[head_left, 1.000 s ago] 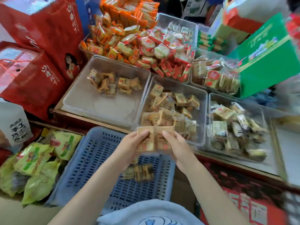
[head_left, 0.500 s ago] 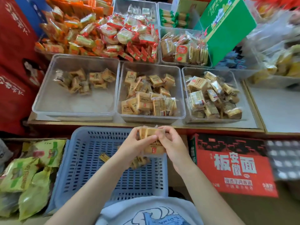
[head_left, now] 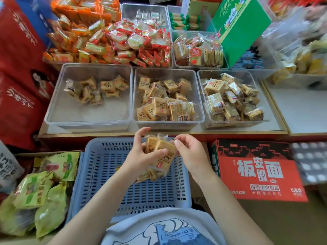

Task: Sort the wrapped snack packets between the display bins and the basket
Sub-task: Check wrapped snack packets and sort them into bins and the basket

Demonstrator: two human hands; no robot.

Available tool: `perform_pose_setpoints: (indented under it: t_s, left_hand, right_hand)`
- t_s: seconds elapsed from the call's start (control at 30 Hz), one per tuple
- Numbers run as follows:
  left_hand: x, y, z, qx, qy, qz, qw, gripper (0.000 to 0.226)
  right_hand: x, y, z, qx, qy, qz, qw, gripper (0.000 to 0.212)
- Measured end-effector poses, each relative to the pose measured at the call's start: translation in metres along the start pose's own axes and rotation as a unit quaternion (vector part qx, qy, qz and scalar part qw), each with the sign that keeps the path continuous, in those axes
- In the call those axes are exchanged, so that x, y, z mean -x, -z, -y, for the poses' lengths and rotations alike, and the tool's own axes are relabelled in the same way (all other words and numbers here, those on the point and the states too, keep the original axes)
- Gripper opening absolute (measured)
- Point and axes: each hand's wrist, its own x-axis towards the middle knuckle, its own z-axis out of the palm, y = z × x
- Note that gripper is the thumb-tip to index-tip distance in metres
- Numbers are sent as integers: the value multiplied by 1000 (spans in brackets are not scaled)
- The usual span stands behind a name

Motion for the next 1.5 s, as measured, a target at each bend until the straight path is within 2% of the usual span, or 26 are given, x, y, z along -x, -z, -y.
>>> perform_pose_setpoints:
  t_s: [0.23, 0.33, 0.43, 0.57, 0.67, 0.73, 0.8, 0.93, 1.07, 1.17, 1.23, 1.33, 1.4, 1.5]
  left_hand:
    - [9, 1, -8, -22, 17, 27, 999, 43]
    - [13, 4, -9, -45, 20, 33, 998, 27]
    - [17, 5, -12, -69, 20, 51, 996, 19]
    - [21, 7, -12, -73, 9, 64, 995, 19]
    - [23, 9, -10, -13, 15, 43, 999, 19]
    - [24, 12, -10, 30, 25, 32, 999, 21]
    - [24, 14, -10, 63, 27, 37, 997, 23]
    - [24, 12, -11, 85, 16, 58, 995, 25]
    - [24, 13, -9, 100, -1, 91, 991, 45]
    - [22, 14, -5, 110, -3, 79, 991, 56]
    - [20, 12, -3, 122, 2, 46, 992, 54]
    - [13, 11, -2, 140, 10, -37, 989, 43]
    - [9, 13, -3, 115, 6, -79, 990, 43]
    - [5, 15, -6, 58, -2, -77, 995, 54]
  right_hand:
    - [8, -3, 16, 128, 104, 15, 986, 18]
    - [13, -10, 18, 134, 124, 14, 983, 19]
    - [17, -14, 15, 114, 127, -25, 985, 17]
    - [17, -15, 17, 75, 107, -44, 990, 17]
    - [16, -17, 19, -18, 36, -16, 999, 8]
    - [17, -17, 21, -59, -6, 19, 998, 17]
    - [17, -17, 21, -57, -8, 31, 998, 21]
    - [18, -16, 22, -58, 10, 3, 998, 19]
    - [13, -16, 19, -69, -4, -30, 997, 21]
    - [9, -14, 18, -55, -15, -28, 998, 19]
    - [8, -16, 18, -54, -20, -9, 998, 15]
    - [7, -18, 16, -14, 4, 48, 999, 35]
    - [8, -18, 15, 45, 40, 111, 992, 47]
    - [9, -20, 13, 65, 55, 154, 984, 61]
